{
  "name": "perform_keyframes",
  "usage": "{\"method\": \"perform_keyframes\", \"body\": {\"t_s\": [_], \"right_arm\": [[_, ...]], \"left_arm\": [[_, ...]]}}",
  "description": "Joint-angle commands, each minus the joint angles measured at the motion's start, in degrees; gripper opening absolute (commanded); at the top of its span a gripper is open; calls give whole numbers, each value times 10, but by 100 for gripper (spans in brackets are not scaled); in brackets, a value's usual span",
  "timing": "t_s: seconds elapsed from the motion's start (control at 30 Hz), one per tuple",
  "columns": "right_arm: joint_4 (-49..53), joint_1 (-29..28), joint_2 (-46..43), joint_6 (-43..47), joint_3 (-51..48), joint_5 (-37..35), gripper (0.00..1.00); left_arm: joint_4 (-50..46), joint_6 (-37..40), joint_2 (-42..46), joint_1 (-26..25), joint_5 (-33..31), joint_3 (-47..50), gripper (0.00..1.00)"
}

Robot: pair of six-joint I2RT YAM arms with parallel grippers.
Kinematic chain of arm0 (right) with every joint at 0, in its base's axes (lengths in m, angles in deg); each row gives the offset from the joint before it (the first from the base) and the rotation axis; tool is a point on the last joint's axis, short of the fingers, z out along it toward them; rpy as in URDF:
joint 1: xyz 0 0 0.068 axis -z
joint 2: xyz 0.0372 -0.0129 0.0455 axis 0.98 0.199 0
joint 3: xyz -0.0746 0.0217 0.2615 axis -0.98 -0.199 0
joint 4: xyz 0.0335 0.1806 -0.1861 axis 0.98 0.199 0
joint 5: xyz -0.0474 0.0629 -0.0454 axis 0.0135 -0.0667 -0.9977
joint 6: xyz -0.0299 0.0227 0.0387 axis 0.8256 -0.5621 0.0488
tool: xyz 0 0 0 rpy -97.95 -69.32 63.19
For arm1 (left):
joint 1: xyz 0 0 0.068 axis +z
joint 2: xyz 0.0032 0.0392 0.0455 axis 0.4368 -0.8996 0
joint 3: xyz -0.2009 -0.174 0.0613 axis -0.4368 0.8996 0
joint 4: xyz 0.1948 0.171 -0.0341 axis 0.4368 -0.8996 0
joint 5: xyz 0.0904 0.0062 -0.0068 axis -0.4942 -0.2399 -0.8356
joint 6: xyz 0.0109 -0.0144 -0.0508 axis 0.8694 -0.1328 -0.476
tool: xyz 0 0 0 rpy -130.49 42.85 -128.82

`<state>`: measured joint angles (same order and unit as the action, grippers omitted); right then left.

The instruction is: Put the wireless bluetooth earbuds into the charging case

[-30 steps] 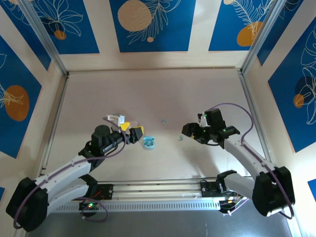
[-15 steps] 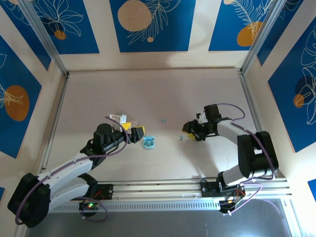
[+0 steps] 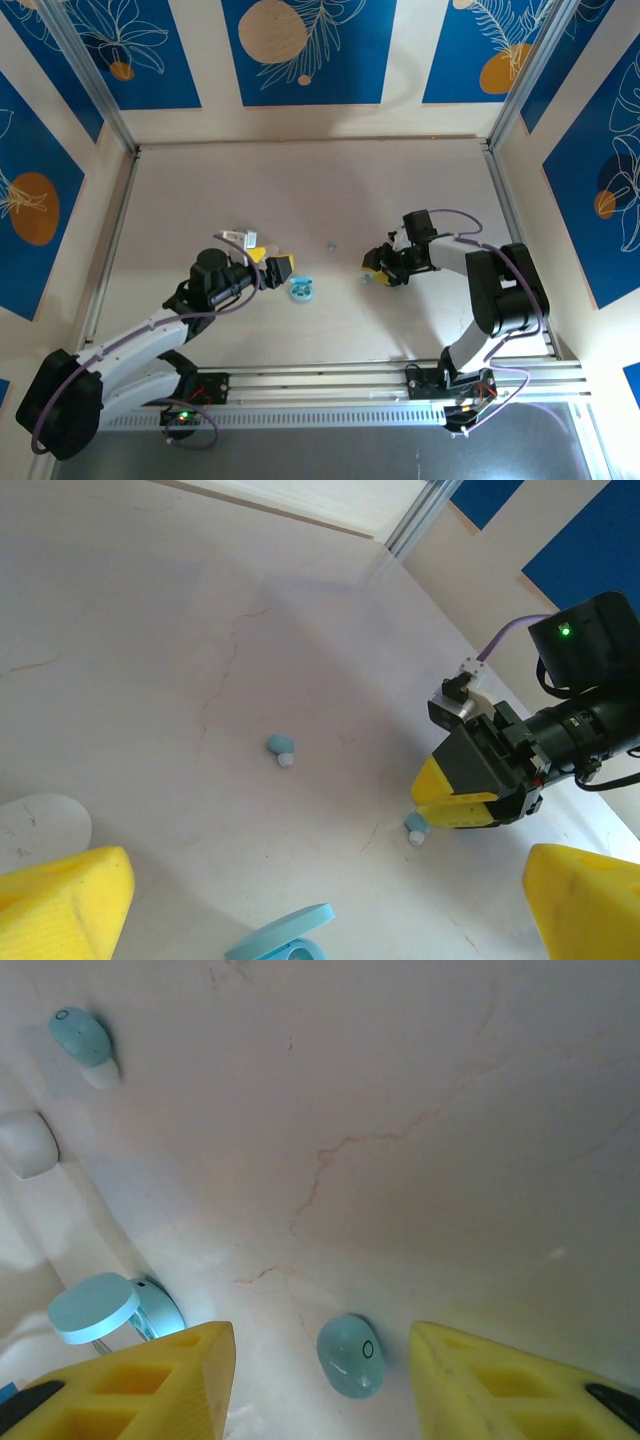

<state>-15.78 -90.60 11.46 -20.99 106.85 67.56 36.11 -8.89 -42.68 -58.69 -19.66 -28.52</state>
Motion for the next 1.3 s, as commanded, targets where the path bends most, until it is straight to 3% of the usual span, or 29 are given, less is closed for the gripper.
{"method": "perform_keyframes", "body": {"t_s": [0.0,0.4,0.9,1.27], "right_arm": [[-9,-14,14,-5,12,12,50],[-24,-27,27,-11,9,7,50],[0,-32,24,11,1,6,41],[7,-41,10,14,-7,11,40]], "left_arm": [[-7,-3,1,-2,7,-18,100],[-13,-1,8,-2,4,-19,100],[-14,-1,11,-2,4,-19,100],[-14,0,10,-2,4,-19,100]]}}
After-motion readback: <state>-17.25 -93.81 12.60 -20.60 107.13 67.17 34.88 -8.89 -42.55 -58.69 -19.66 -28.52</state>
